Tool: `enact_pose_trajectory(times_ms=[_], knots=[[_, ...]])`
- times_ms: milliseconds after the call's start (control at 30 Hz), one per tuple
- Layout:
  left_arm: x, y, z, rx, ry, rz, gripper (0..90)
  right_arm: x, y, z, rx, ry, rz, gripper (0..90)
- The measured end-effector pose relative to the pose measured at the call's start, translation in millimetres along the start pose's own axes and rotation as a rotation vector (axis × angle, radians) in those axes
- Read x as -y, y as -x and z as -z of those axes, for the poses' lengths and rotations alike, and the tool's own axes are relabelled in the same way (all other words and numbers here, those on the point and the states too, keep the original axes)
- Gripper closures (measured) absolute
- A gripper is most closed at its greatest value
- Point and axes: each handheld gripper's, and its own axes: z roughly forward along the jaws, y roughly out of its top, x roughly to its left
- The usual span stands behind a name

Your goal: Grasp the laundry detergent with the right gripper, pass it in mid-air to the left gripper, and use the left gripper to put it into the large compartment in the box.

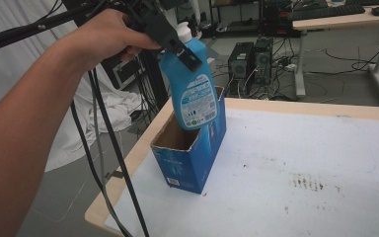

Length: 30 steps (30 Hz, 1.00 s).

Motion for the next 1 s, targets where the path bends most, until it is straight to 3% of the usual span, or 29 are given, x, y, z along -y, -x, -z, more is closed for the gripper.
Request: enact_pose_trajectory(times_ms=[467,633,1000], knots=[[20.7,-18.0,1.7,-0.041,-0.035,0.006,38.1,2.3,2.5,2.0,0.002,0.004,-0.015,0.8],[29.6,-23.7,-6.0,-0.043,-0.055,0.02,38.1,1.7,2.4,1.4,0.007,0.003,-0.018,0.9],[42.9,-31.2,-33.8,-0.037,-0.118,-0.006,38.1,-0.4,2.2,-1.5,0.002,0.002,-0.012,0.9]])
